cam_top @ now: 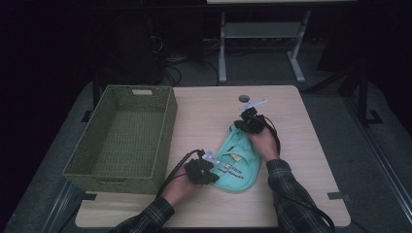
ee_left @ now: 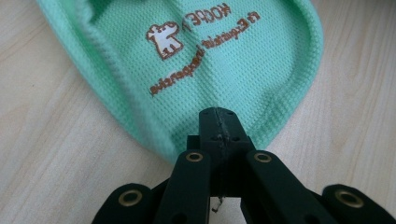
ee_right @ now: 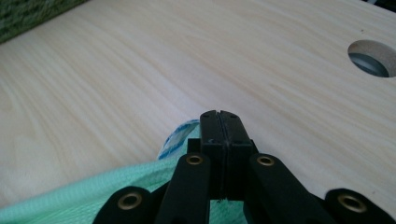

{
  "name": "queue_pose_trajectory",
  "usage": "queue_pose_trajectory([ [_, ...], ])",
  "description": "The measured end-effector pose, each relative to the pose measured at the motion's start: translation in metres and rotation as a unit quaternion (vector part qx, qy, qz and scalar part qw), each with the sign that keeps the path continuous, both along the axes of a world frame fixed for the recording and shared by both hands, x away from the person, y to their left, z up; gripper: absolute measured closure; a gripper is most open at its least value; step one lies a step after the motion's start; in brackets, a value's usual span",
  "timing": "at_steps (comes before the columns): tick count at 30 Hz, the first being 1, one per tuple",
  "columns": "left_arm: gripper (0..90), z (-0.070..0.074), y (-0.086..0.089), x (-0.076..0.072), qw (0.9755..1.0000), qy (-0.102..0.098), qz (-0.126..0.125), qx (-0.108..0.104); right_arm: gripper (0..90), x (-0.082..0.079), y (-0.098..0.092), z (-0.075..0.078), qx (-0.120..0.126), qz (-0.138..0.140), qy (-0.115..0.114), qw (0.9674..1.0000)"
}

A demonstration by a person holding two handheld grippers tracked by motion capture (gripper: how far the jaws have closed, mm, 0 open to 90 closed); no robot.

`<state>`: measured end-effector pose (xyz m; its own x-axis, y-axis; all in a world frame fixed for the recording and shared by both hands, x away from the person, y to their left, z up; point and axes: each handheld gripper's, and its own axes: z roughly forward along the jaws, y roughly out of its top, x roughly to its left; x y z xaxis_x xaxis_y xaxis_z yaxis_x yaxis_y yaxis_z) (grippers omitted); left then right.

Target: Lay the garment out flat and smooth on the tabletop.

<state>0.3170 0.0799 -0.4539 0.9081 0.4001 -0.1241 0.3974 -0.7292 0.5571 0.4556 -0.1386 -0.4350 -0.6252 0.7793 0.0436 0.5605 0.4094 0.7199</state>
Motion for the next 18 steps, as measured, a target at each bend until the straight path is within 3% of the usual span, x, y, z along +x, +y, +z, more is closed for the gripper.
queue_pose_trajectory([
  [5,89.6,0.0,0.0,0.0,1.0,0.001,0.001,-0.001,89.3,0.008,0.001,-0.004,0.012,-0.012,-0.002,0.9998],
  [9,89.6,0.0,0.0,0.0,1.0,0.001,0.0,-0.002,86.8,0.008,0.004,-0.007,0.02,-0.003,0.005,0.9998],
  [12,89.6,0.0,0.0,0.0,1.0,0.001,0.0,-0.002,80.1,0.005,0.002,-0.003,0.026,0.002,-0.003,0.9997],
  [18,89.6,0.0,0.0,0.0,1.0,0.0,-0.001,0.003,82.6,-0.004,-0.008,0.012,0.033,0.012,-0.008,0.9993],
])
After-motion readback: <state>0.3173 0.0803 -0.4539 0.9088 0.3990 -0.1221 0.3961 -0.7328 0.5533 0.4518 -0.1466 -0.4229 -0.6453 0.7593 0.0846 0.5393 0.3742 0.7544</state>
